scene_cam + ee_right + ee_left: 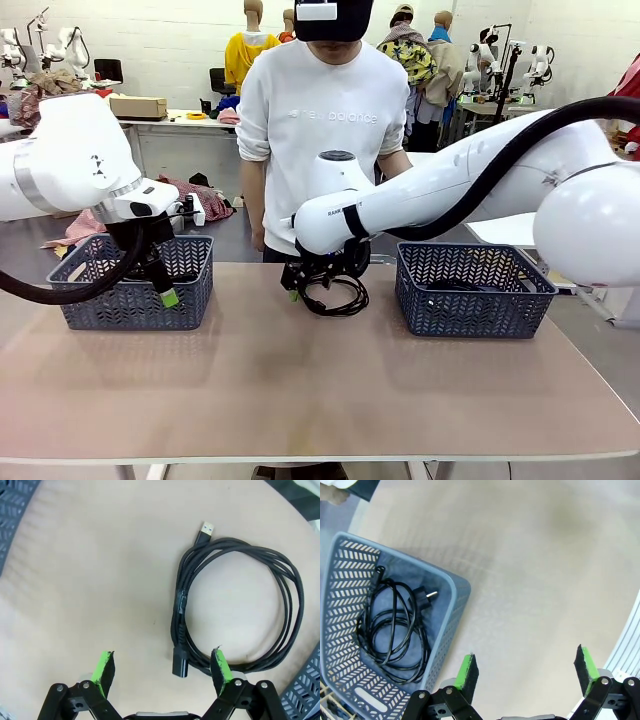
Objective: Organize the cables according to human instructions.
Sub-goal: Pick up a bundle of cables and place it in the basket indicated by the human.
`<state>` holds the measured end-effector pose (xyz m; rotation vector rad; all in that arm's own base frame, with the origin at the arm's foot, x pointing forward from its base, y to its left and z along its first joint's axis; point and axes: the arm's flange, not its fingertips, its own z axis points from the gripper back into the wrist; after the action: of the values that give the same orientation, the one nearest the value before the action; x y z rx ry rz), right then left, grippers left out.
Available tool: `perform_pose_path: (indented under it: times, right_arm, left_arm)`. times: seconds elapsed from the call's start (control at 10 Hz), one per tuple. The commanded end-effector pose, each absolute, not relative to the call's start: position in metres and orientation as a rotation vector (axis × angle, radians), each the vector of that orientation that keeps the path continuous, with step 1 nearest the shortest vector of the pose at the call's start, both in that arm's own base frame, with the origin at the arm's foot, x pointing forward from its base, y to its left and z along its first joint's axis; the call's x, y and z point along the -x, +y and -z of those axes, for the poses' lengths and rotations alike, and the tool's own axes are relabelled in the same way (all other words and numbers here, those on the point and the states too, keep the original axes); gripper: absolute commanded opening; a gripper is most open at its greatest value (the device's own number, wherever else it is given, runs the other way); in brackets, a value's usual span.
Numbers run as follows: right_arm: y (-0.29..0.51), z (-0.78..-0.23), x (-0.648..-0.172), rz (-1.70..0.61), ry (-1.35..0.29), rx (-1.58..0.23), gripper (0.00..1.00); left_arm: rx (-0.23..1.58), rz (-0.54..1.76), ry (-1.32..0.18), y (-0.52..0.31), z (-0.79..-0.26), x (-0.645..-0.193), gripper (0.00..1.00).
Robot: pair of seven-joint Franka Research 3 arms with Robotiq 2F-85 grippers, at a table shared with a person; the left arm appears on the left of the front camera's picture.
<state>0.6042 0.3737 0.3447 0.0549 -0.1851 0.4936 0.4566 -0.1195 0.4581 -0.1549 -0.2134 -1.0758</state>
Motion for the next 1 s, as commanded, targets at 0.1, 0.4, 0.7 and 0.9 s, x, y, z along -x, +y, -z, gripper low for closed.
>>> perform_pose_path:
  times: [0.1,0.4,0.7,0.9]
  right_arm:
    - [0.385,-0.336,-0.621,-0.439,-0.216,0.025,1.0]
    - [0.389,-0.326,-0.633,-0.393,-0.19,0.056,1.0]
    - [0.389,-0.324,-0.638,-0.397,-0.194,0.059,1.0]
    - [0.39,-0.323,-0.64,-0.395,-0.188,0.054,0.98]
  left_arm:
    - [0.154,1.077,-0.206,-0.116,-0.459,-0.456,1.0]
    - [0.154,1.077,-0.206,-0.116,-0.459,-0.456,1.0]
    - [0.154,1.077,-0.206,-0.116,-0.459,-0.456,1.0]
    - [0.154,1.077,-0.206,-0.116,-0.459,-0.456,1.0]
